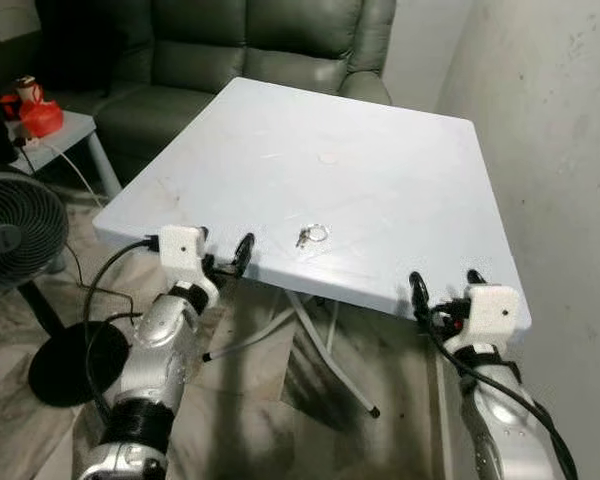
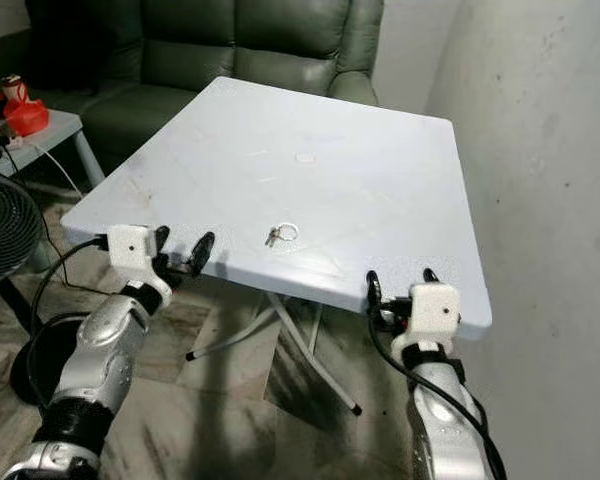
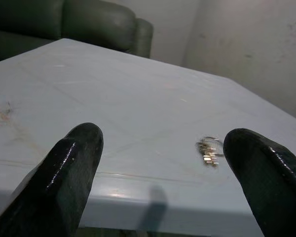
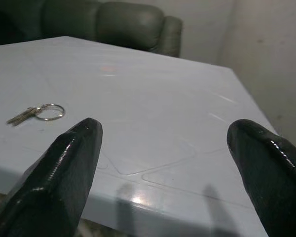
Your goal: Hang keys on a hook
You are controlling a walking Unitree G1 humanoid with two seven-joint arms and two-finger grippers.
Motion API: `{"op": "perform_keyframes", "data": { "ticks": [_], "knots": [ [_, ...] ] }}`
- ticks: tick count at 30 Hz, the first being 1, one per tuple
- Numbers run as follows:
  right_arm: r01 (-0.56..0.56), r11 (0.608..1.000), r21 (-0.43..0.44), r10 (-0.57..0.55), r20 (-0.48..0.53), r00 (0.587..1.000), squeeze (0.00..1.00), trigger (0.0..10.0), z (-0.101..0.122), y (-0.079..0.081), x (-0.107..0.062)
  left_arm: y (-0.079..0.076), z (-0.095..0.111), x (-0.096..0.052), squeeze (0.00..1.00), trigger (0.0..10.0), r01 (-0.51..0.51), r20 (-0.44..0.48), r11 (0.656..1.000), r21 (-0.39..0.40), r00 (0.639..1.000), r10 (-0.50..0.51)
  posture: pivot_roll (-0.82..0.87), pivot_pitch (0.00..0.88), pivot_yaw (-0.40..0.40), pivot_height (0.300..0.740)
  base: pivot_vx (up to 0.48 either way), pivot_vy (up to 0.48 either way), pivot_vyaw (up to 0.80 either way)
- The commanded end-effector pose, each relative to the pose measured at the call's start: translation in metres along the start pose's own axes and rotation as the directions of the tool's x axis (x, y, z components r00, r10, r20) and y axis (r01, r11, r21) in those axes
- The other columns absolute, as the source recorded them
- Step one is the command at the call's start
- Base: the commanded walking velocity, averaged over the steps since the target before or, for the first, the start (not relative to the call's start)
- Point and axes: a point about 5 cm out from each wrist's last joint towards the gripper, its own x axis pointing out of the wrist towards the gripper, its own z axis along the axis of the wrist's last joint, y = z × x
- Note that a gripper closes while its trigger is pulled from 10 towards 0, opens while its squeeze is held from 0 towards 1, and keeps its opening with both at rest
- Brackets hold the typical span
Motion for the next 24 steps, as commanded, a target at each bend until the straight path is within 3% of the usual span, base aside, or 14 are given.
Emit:
{"op": "perform_keyframes", "data": {
  "ticks": [1,19,24],
  "knots": [
    [-0.012,1.000,0.004,0.012,0.018,1.000,0.00,10.0,0.0051,0.0033,0.0017,0.0041,0.0030,0.0010,0.00,10.0,-0.007,0.001,1.000,0.011,1.000,0.007,-0.10,0.000,-0.058,0.740,0.000,0.480,0.00],
    [-0.011,1.000,0.005,0.011,0.012,1.000,0.00,10.0,0.0043,0.0033,0.0005,0.0052,0.0064,0.0032,0.00,10.0,-0.013,0.011,1.000,0.007,1.000,0.013,-0.10,0.000,-0.059,0.740,0.000,0.477,0.00],
    [-0.012,1.000,0.004,0.012,0.011,1.000,0.00,10.0,0.0043,0.0033,0.0005,0.0064,0.0061,0.0031,0.00,10.0,-0.028,0.006,1.000,0.004,1.000,0.028,-0.10,0.000,-0.059,0.740,0.000,0.108,0.00]
  ]
}}
